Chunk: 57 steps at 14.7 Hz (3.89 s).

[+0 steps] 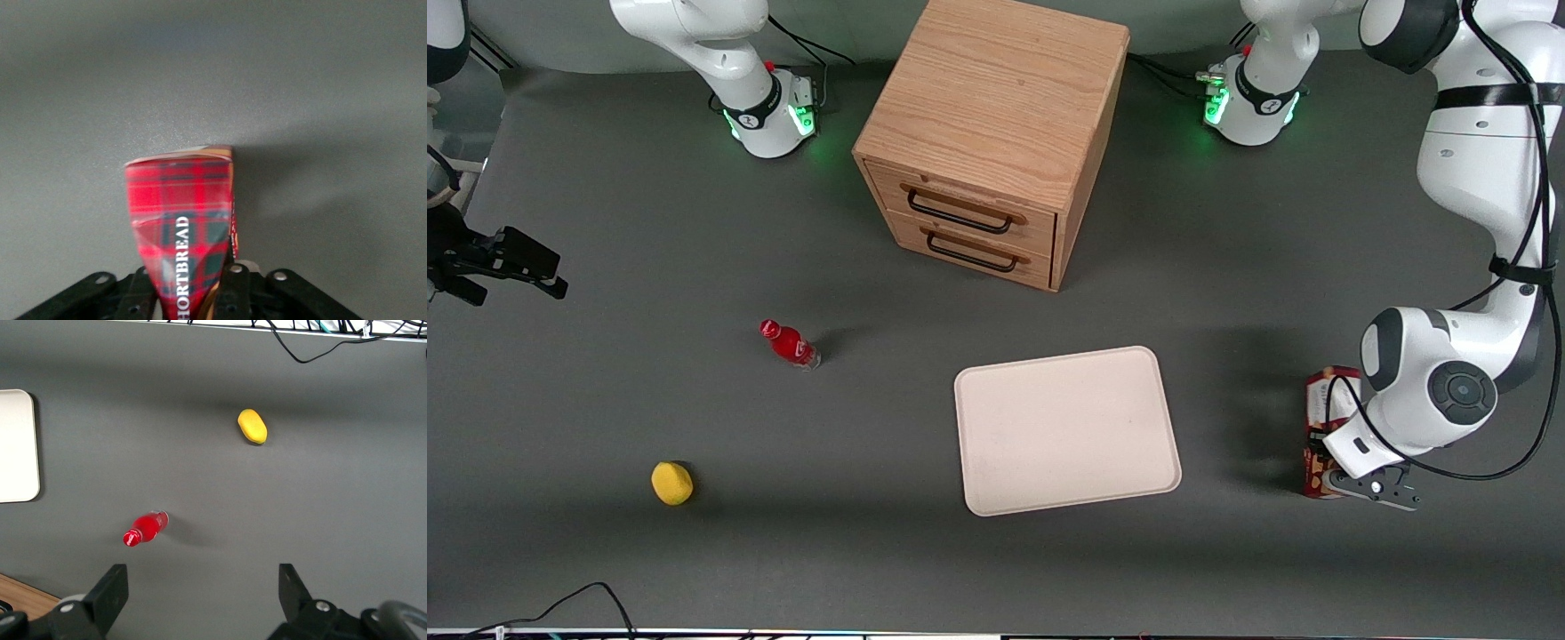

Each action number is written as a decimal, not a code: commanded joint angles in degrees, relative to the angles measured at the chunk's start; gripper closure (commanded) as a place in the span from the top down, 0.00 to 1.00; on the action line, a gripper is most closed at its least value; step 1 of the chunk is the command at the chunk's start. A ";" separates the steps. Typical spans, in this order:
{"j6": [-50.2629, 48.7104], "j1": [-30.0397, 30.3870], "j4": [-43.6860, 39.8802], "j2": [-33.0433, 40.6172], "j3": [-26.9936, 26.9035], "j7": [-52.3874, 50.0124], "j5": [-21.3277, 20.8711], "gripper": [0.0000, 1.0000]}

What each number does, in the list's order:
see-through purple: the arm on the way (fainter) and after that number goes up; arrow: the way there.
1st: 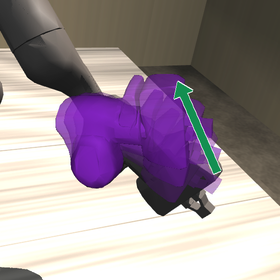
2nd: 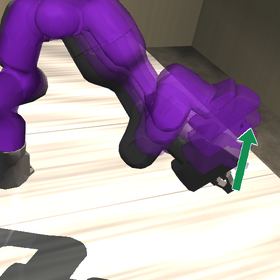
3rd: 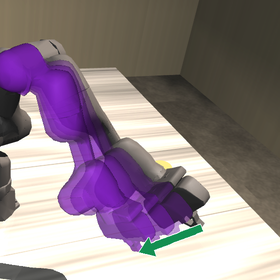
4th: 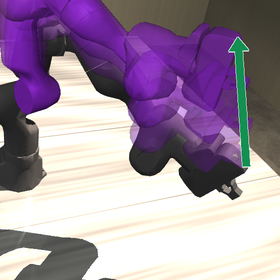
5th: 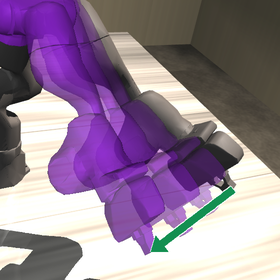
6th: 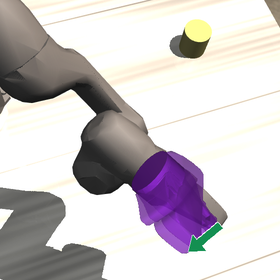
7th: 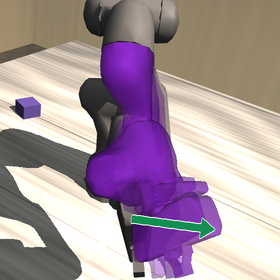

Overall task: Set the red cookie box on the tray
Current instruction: 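Close the left gripper on the box and lift it off the table, then carry the held box over the cream tray and lower it, then open the left gripper to release the box and withdraw upward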

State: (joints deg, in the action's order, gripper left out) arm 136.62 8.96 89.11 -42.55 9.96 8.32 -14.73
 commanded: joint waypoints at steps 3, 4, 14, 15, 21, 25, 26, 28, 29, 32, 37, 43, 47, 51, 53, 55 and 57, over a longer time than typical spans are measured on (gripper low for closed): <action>-16.07 -0.69 -5.16 6.31 0.50 -1.99 -0.74 0.00; -20.73 -1.13 -6.65 8.69 0.76 -3.82 -0.13 0.00; -43.38 -16.50 -23.97 9.88 6.47 -41.76 1.63 0.00; -42.85 -17.91 -26.07 7.25 6.48 -44.76 2.94 0.00; -39.94 -21.61 -29.87 -5.24 6.48 -49.45 8.67 0.00; -36.43 -23.02 -29.78 -10.17 6.57 -50.94 8.85 0.00; -36.08 -22.94 -29.78 -10.79 6.57 -50.77 8.85 0.00; -36.07 -22.93 -29.78 -11.15 6.57 -50.42 8.85 0.00; -35.90 -22.93 -29.78 -11.32 6.57 -50.42 8.76 0.00; -35.02 -22.94 -29.70 -11.32 6.48 -50.15 8.67 0.00; -35.02 -22.93 -29.70 -10.89 6.39 -50.07 8.41 0.65; -42.71 -16.37 -29.17 -2.22 6.21 -35.89 6.82 1.00; -45.57 -5.39 -19.53 13.77 6.13 -15.40 6.12 1.00; -45.13 1.14 -5.83 29.50 6.13 -5.07 6.91 1.00; -45.30 1.59 -0.37 36.28 6.04 -3.75 7.87 1.00; -45.04 2.46 5.78 43.40 5.95 -1.91 9.63 1.00; -45.65 2.82 9.32 48.42 5.34 0.55 11.65 1.00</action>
State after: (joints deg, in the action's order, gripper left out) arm 89.40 10.40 89.52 -2.72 15.89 5.29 -5.36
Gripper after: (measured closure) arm 0.000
